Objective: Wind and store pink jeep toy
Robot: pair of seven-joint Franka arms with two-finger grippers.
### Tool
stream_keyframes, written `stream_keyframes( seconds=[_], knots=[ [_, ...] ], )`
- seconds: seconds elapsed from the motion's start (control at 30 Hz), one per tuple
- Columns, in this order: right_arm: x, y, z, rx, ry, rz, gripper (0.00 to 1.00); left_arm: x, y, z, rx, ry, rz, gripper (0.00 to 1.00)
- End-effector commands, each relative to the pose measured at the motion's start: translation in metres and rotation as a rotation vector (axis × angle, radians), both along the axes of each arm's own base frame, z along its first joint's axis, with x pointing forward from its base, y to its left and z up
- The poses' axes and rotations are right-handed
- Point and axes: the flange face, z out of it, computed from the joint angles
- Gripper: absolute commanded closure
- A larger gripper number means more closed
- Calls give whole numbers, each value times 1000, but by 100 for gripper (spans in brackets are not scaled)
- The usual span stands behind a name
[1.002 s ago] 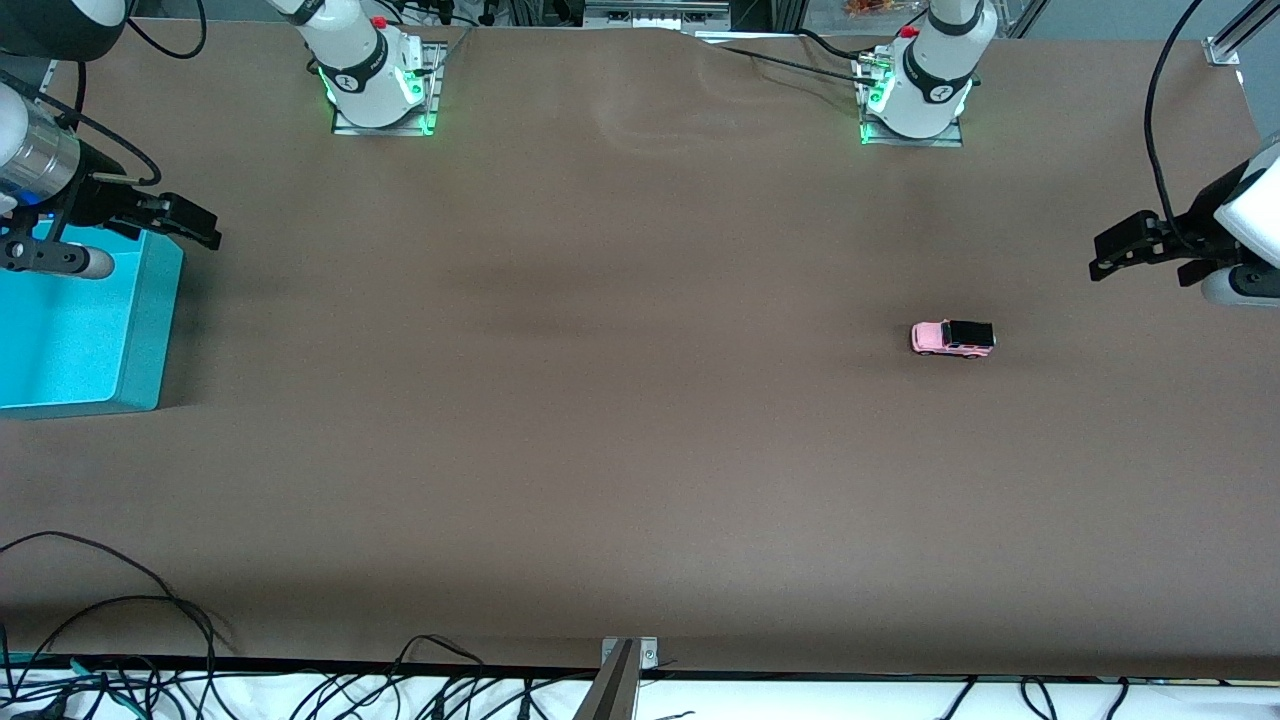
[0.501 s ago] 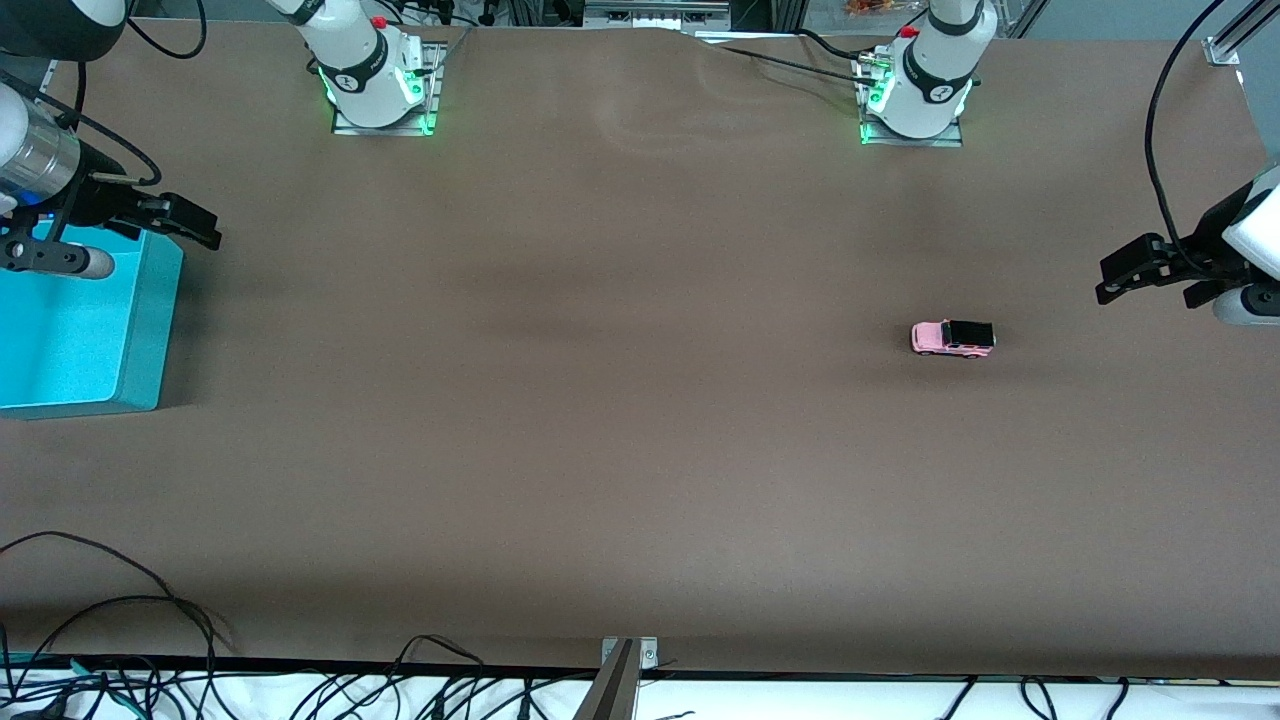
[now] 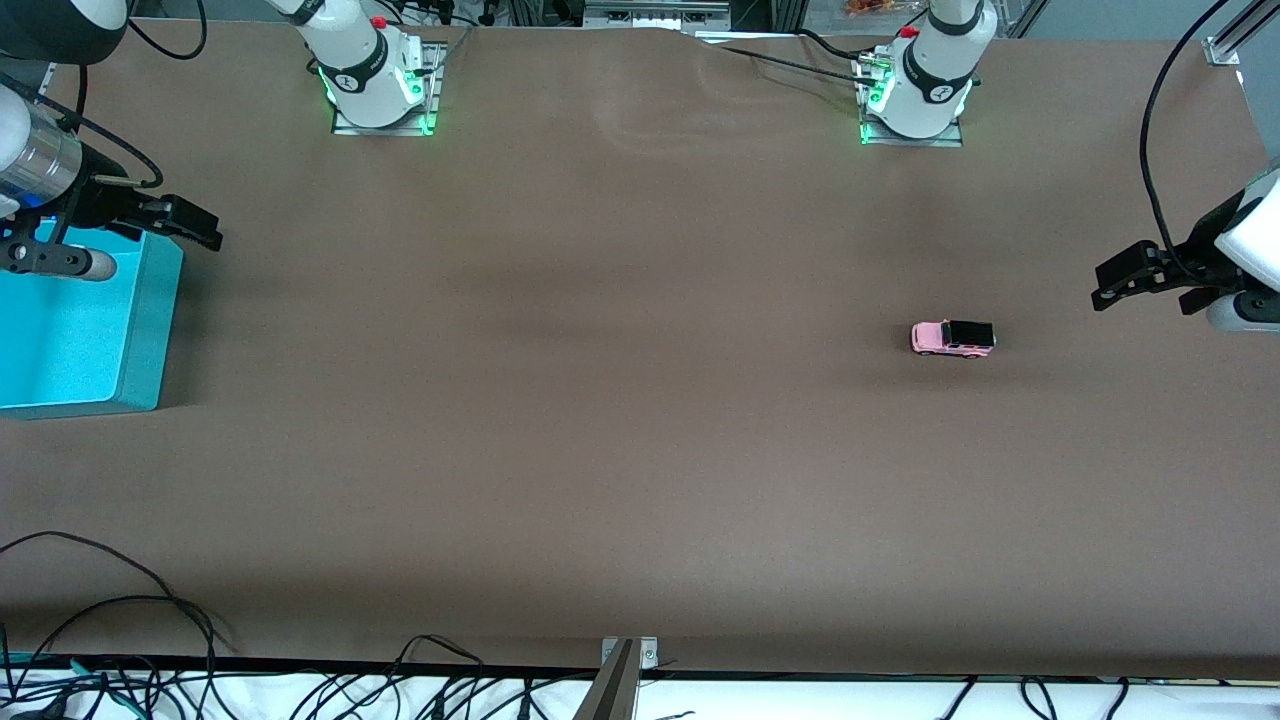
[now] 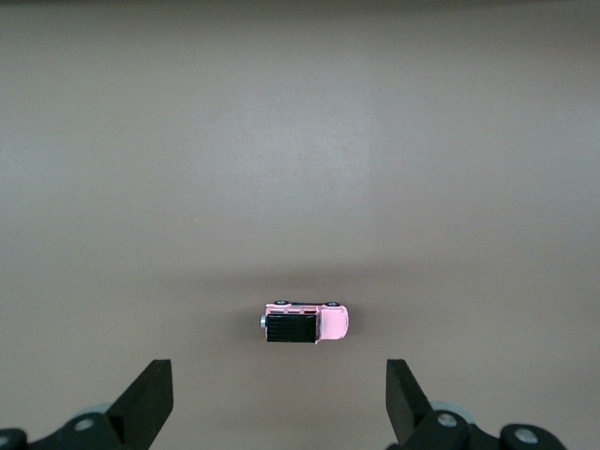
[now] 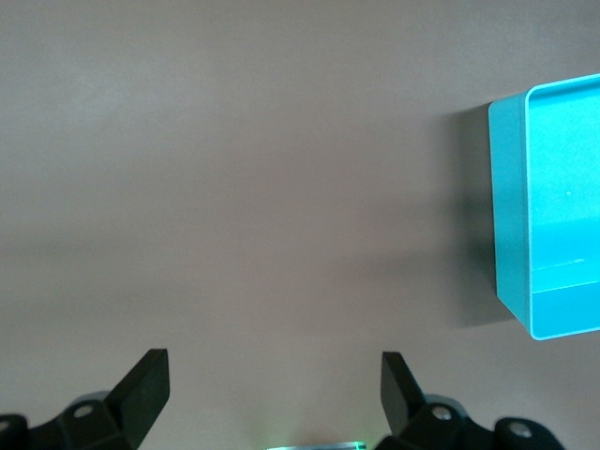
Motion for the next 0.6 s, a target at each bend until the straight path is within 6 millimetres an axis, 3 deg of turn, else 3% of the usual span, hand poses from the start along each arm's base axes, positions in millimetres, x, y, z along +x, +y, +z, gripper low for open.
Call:
stream_keyframes(
  seconds=[0.0, 0.57],
  knots=[
    [3, 1, 4, -8, 6, -3, 0, 1, 3, -2, 8, -11, -7, 0],
    [3, 1, 7, -7, 2, -8, 0, -1, 3, -5, 3, -6, 7, 0]
  ],
)
